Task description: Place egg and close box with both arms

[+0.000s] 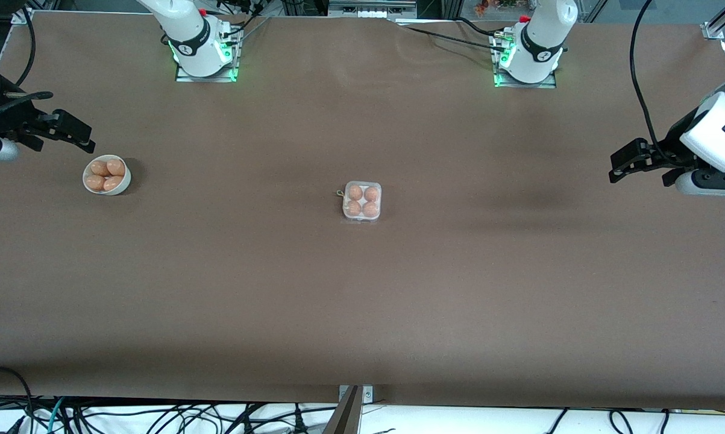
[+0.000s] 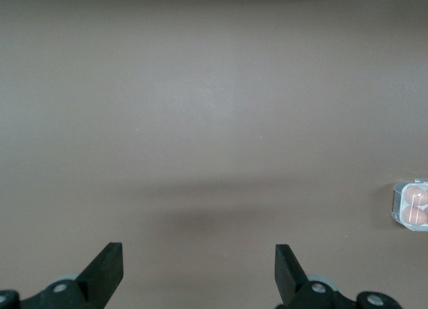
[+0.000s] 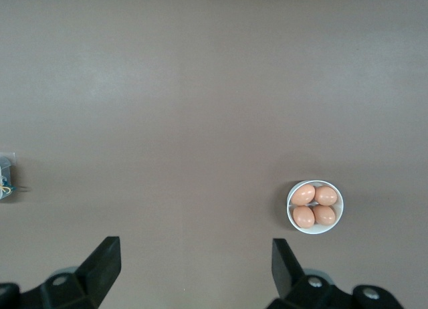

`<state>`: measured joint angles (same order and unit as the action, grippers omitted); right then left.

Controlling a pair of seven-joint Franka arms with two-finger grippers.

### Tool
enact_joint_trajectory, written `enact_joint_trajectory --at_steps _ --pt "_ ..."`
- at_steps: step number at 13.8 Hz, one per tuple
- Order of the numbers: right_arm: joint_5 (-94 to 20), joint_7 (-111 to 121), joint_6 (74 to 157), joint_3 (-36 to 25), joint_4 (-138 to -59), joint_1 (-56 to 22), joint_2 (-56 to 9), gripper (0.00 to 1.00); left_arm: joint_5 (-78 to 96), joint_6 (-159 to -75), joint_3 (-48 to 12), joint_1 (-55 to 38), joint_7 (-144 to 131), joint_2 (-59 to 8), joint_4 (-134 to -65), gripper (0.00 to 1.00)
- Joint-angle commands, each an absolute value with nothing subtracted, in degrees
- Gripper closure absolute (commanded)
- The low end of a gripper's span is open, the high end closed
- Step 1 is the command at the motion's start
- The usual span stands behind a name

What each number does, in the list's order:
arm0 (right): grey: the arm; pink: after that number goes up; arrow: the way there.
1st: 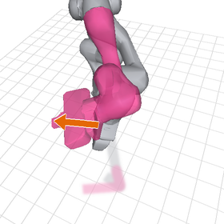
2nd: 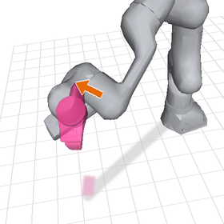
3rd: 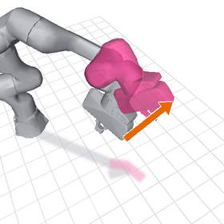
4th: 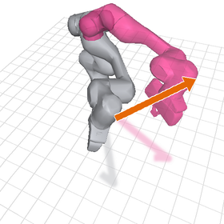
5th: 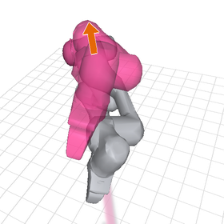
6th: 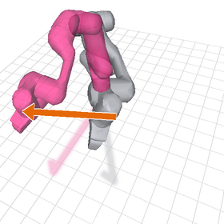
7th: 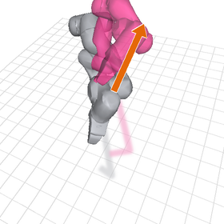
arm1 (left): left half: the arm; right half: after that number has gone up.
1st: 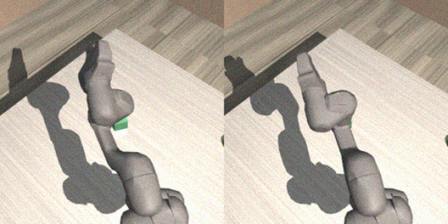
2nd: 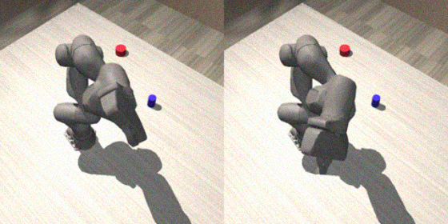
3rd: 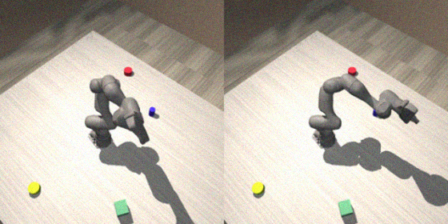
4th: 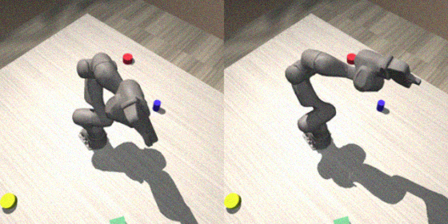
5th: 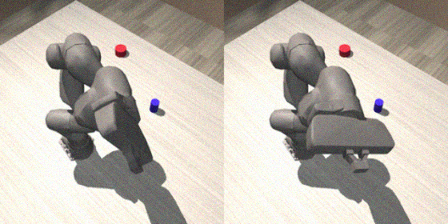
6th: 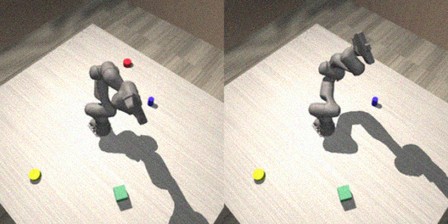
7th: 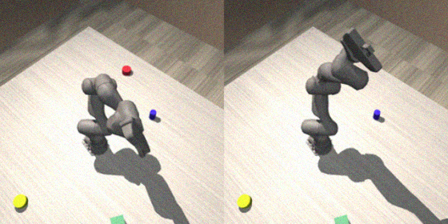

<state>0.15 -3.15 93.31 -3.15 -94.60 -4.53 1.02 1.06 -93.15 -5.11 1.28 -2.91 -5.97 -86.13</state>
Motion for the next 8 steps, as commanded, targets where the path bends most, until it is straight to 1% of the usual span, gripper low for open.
enact_joint_trajectory --at_steps 1,8 --pt "-0.62 -3.16 92.90 -3.08 -93.96 -4.31 0.88 0.00 1.76 -92.20 -4.83 1.41 -1.49 -3.87 -88.24 0.00" --pt "-0.62 -3.16 92.90 -3.08 -93.96 -4.31 0.88 0.00 1.76 -91.85 -4.75 1.06 -1.58 -2.64 -88.59 0.00"
